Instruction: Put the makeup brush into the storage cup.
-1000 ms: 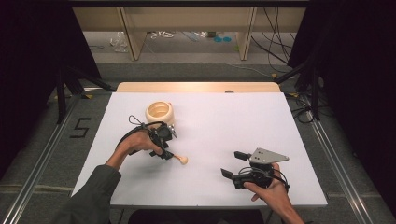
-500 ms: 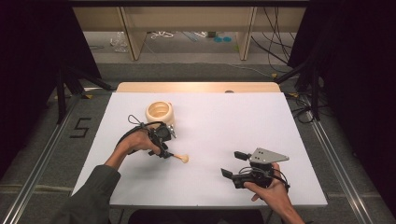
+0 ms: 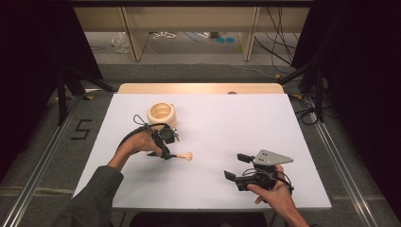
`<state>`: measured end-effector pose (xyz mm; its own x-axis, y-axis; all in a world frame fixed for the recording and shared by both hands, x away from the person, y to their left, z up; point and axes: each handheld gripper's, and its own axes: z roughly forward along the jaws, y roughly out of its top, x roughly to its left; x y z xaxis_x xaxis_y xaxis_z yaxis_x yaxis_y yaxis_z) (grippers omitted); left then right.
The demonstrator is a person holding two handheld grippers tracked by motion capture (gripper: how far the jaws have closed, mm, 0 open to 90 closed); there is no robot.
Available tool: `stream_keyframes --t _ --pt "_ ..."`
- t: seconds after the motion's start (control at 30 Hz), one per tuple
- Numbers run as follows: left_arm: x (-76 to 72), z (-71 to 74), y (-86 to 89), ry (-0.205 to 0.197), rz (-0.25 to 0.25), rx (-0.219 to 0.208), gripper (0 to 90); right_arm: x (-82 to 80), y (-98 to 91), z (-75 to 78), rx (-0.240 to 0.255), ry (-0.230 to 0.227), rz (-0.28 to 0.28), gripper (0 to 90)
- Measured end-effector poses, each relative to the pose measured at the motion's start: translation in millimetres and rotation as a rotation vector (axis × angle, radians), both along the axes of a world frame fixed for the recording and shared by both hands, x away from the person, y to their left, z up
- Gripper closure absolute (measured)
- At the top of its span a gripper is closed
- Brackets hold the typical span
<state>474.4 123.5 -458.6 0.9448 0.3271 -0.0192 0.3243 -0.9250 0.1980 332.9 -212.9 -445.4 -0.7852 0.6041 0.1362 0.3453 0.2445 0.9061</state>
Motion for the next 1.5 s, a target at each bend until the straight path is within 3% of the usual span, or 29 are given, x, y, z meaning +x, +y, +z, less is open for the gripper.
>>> stream_keyframes --t 0.47,0.53,0.83,0.93,1.03,1.1,1.3,1.5 --pt "1.2 0.4 -0.2 0.005 0.003 0.007 77.2 0.4 0.1 -0.5 -0.002 -0.006 0.002 19.0" --pt "1.4 0.6 0.1 0.006 0.001 0.011 78.0 1.0 1.3 -1.7 0.014 -0.014 0.005 19.0" --pt "2.0 0.2 0.6 0.015 0.031 0.012 80.9 1.0 1.1 -1.5 0.014 -0.011 0.006 19.0" --pt "2.1 0.3 0.0 0.013 0.027 0.020 81.1 -0.5 -0.3 0.3 -0.018 0.003 -0.001 19.0" --pt "2.4 0.3 -0.3 0.018 0.041 0.022 81.3 -0.4 1.0 -0.8 0.004 0.009 0.003 19.0" --pt "2.2 0.3 -0.6 0.021 0.051 0.022 81.5 0.0 0.5 -0.7 -0.001 -0.002 0.003 18.9" --pt "1.9 0.4 -0.9 0.015 0.045 0.026 82.9 -1.3 0.1 0.5 -0.017 0.022 0.003 19.0" --pt "1.1 0.8 -2.8 0.011 0.049 0.040 83.2 0.1 0.7 -0.7 0.000 -0.002 0.003 19.0"
